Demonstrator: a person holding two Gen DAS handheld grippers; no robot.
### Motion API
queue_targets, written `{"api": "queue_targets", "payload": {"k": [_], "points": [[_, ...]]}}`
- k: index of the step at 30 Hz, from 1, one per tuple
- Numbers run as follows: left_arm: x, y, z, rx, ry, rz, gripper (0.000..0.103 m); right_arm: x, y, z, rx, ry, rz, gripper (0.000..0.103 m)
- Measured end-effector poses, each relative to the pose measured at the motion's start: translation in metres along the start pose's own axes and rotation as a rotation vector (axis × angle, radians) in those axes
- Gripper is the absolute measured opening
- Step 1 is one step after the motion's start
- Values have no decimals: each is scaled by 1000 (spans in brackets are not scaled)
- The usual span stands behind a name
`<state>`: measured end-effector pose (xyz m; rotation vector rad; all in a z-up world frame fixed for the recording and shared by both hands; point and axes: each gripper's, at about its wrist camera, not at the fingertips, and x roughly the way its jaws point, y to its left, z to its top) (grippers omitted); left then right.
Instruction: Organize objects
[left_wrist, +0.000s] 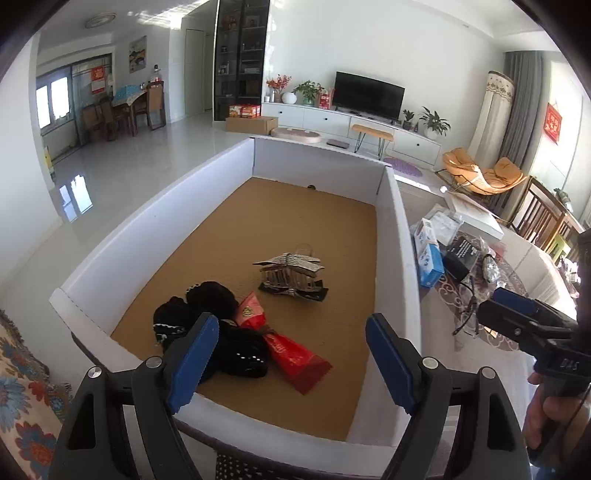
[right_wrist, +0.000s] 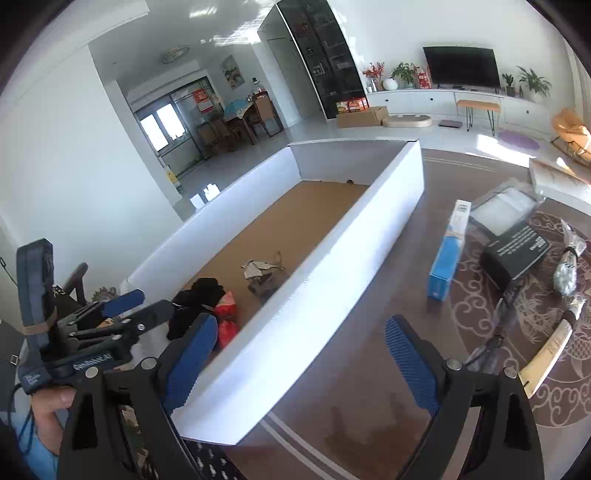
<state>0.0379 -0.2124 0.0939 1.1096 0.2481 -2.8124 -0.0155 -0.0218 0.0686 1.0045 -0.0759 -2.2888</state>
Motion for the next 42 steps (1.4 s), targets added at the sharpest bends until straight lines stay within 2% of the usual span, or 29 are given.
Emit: {"api": "queue_targets", "payload": {"k": [3,5,6,8,12,14,18,21,25,42], "points": [[-17,-52,-8,63,-4,-151,86,-22,-52,-30,-11,-1,-176,98],[-22,-90,-20,110,13,-223,102,-33,-93,-50,13,39,-289,98],[-20,-107,-27,128,28,-243,103,-39,-113,-60,33,57,-336,98],[-6,-140,-46,173,79,-249,103,-49,-143,-79,70,85,-416,98],[45,-180,-74,250,162,-168,103,-65,-183,-102,115,134,-524,98],[69,-188,-81,272,188,-120,103,-62,-193,-107,131,164,-543,99],[98,-192,-84,282,219,-59,103,-60,-199,-108,151,157,-536,101],[108,-187,-87,247,245,-72,103,-60,-199,-110,158,162,-535,103],[106,-186,-92,250,197,-61,103,-61,-197,-109,157,161,-539,103],[104,-186,-95,249,148,-68,103,-60,-198,-109,157,160,-539,103]]}}
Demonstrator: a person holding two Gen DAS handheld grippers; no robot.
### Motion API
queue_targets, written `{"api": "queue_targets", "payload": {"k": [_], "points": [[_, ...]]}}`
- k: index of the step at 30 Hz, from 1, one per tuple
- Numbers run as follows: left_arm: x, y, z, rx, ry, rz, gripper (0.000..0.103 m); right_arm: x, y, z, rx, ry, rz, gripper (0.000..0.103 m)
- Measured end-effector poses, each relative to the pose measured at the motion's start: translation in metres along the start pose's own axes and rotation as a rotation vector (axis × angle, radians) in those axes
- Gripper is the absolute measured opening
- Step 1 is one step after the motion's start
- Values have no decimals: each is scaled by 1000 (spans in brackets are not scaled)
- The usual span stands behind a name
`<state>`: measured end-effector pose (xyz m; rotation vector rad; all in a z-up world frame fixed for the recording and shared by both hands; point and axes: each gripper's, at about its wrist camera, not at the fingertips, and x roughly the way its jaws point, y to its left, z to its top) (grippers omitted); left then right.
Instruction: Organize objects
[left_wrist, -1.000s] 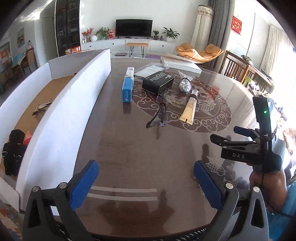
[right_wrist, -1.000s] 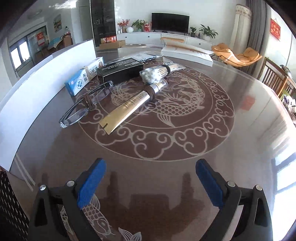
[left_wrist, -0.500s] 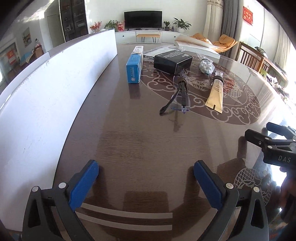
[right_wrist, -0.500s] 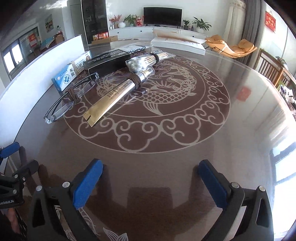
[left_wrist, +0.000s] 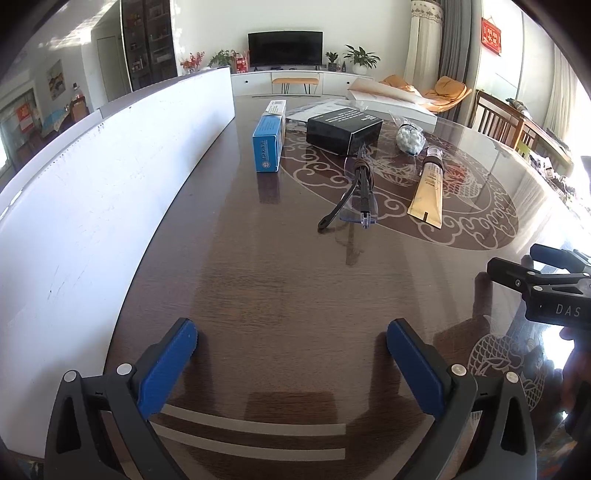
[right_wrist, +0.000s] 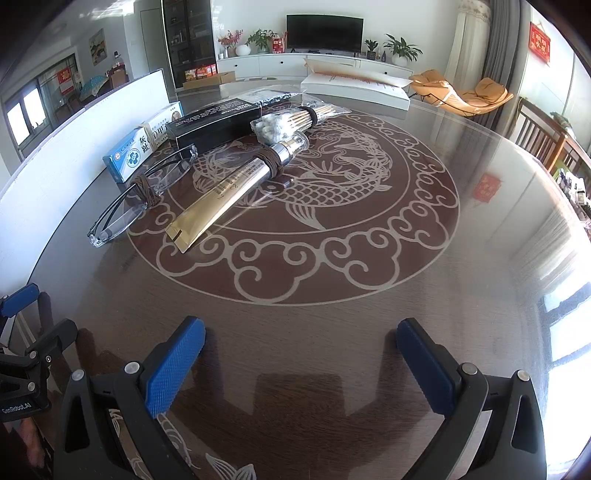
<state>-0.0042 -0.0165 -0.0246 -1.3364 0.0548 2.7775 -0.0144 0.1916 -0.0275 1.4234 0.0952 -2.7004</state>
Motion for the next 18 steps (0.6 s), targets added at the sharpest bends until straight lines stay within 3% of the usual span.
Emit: {"api": "queue_targets", "payload": {"k": [18], "points": [[0,0,-1,-3,-14,0,103,0,0,0,0,0,0,103]]}}
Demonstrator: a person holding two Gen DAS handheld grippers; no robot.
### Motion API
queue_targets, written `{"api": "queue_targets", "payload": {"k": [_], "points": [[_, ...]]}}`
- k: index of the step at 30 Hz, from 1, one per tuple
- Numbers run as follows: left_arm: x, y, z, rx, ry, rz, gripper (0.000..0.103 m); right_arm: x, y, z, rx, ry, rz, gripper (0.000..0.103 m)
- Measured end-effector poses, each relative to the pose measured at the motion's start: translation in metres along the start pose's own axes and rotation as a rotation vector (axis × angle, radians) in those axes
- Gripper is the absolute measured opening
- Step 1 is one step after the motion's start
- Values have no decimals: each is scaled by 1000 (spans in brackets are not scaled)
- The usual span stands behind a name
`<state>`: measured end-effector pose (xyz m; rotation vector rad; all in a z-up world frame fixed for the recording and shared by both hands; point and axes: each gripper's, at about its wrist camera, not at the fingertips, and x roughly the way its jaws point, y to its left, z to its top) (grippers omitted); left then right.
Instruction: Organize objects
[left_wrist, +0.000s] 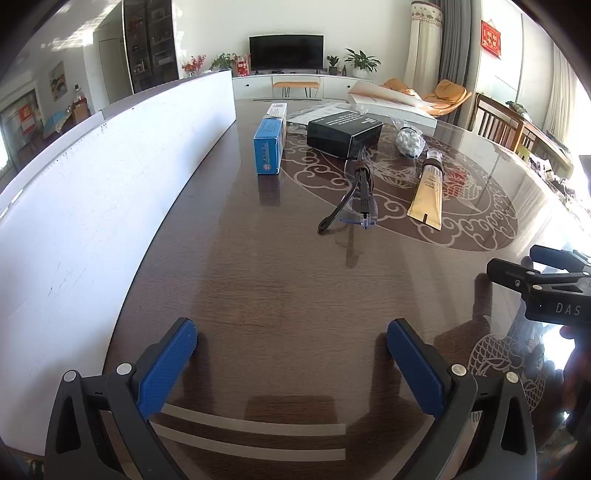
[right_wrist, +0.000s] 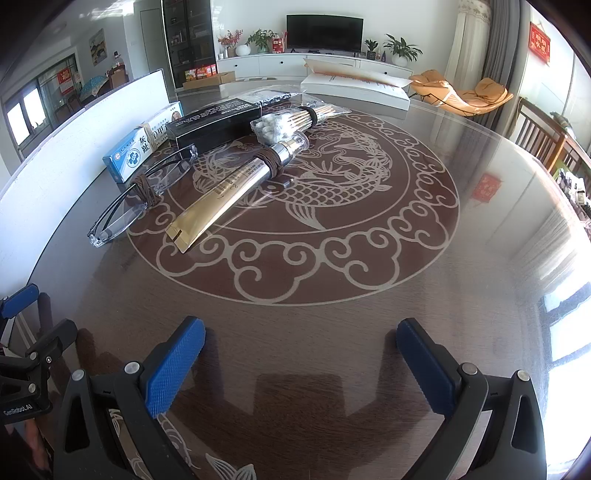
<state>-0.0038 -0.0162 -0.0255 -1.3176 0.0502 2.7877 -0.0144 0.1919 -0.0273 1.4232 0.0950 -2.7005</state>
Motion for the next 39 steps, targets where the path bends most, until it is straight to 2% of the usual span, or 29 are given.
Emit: {"api": "queue_targets", "payload": {"k": [36,39], "points": [[-1,2,-1,3,-6,-1,103,2,-1,2,-1,8,8,103],[-1,2,-1,5,-10,-4,103,-1,-7,12,73,-11,52,103]]}}
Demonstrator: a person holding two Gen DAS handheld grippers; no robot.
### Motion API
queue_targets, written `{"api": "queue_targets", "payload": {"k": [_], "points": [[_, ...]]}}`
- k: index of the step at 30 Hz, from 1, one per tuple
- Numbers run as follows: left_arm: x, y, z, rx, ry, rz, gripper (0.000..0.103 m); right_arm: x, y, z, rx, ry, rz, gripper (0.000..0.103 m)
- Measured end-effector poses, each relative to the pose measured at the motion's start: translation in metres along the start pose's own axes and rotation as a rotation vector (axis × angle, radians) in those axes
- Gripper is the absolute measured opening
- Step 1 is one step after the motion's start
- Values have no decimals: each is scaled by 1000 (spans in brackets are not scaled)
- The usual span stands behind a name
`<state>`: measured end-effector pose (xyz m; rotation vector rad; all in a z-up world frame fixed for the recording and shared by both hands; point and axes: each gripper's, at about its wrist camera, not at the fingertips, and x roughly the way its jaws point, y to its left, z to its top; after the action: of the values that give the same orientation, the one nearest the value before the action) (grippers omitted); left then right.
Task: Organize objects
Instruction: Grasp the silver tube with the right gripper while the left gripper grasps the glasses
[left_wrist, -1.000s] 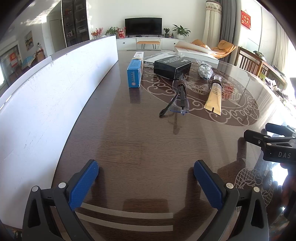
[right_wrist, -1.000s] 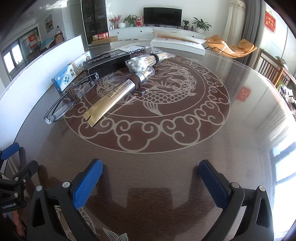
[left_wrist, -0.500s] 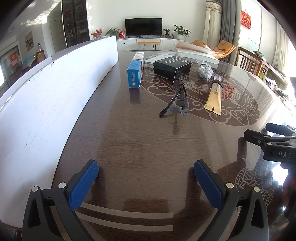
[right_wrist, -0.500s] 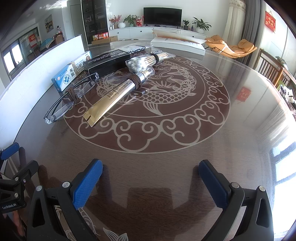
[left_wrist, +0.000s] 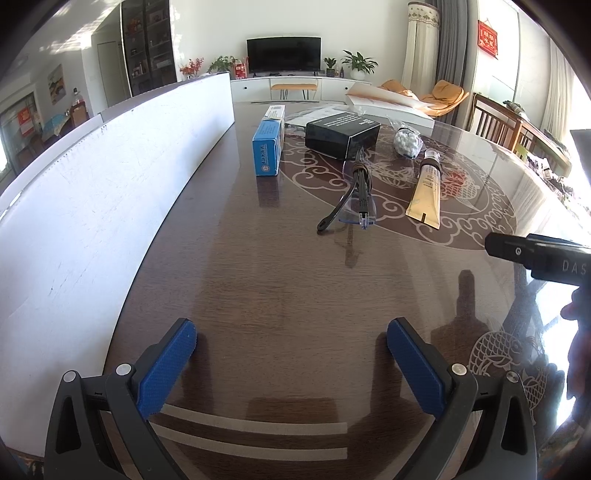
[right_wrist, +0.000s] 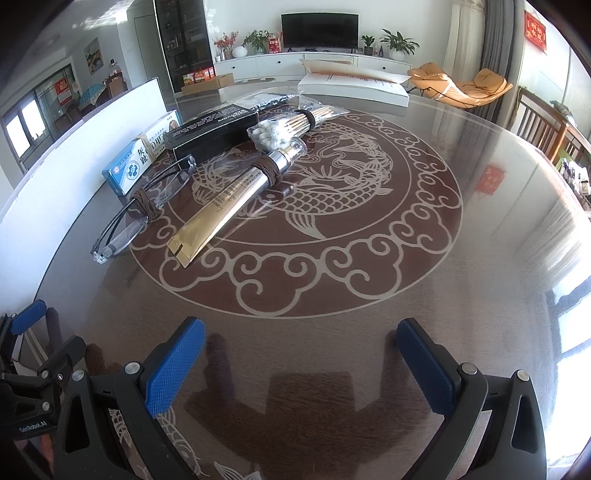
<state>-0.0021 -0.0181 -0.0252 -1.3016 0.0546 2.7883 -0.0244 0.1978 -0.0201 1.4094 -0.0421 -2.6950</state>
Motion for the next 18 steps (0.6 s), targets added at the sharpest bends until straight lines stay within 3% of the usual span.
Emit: {"api": "queue_targets", "payload": {"k": [4,8,10,12,14,18], "points": [[0,0,0,1,-2,0,103,10,5,37,106,-19,57,103],[0,1,-1,3,-8,-2,103,44,27,80,94,5,15,101],[-1,2,-2,3,-10,-1,103,59,37,92,63,27,-15,89],[0,2,-1,3,-10,-2,103,65,45,94,23,22,-50,65],[0,2,-1,3,-10,-2,103,62,49,90,-25,6,-63,48],[0,2,-1,4,-11,-1,103,44,39,65,-84,-20,-46,37]]}}
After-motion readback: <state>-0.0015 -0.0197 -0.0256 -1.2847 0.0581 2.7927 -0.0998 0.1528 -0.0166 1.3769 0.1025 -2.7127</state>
